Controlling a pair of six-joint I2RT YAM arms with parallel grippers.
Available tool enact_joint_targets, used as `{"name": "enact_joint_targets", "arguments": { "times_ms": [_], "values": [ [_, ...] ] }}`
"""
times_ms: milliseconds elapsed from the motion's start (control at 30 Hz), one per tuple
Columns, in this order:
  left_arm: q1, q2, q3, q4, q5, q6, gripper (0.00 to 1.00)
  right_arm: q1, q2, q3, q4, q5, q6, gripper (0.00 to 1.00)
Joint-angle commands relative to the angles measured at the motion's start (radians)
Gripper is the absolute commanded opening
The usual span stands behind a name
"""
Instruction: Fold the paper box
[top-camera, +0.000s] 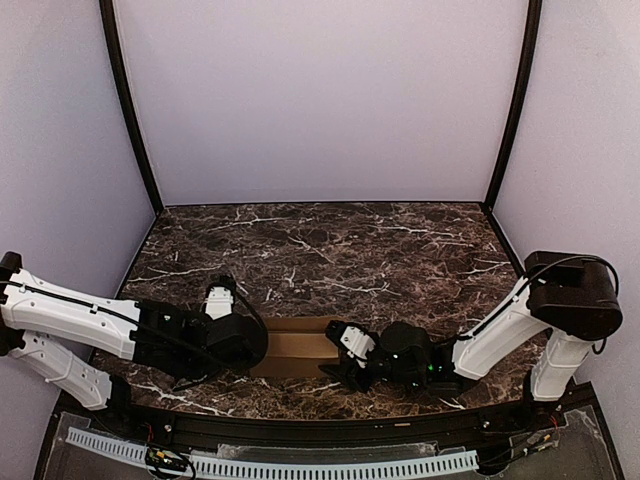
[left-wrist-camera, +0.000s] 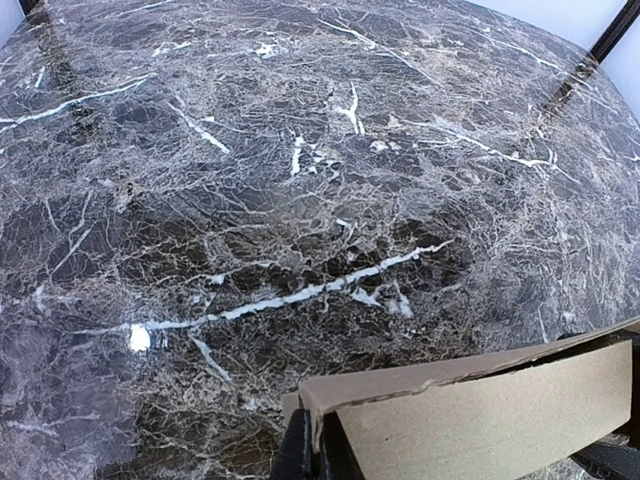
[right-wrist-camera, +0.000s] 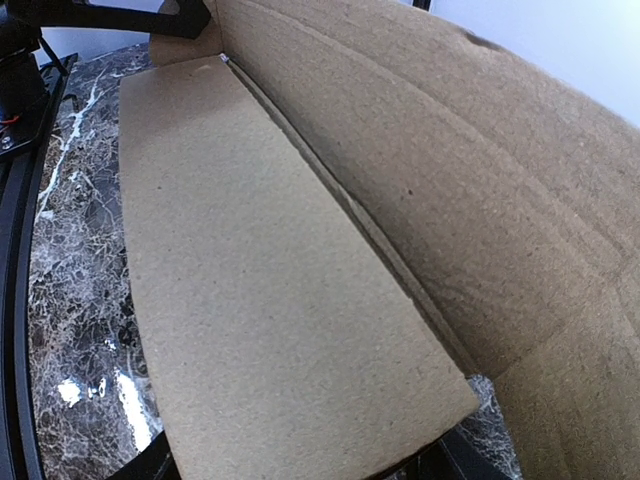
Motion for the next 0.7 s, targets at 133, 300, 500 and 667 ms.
{"name": "enact_joint_targets", "arguments": {
  "times_ms": [133, 300, 500, 667],
  "values": [
    [-0.051, 0.063, -0.021, 0.062, 0.149, 0.007, 0.01, 0.023, -0.01, 0.017, 0.005, -0.015, -0.034, 0.62],
    [-0.063, 0.058, -0.04, 0.061, 0.15, -0.009, 0.01, 0.023, -0.024, 0.026, -0.014, -0.011, -0.027, 0.7],
    [-0.07, 0.055, -0.06, 0.064, 0.146, -0.026, 0.01, 0.01, -0.067, 0.039, -0.07, 0.001, -0.017, 0.78],
    [-0.071, 0.035, -0.077, 0.063, 0.134, -0.032, 0.01, -0.012, -0.151, 0.012, -0.118, 0.005, 0.006, 0.85]
  ]
}}
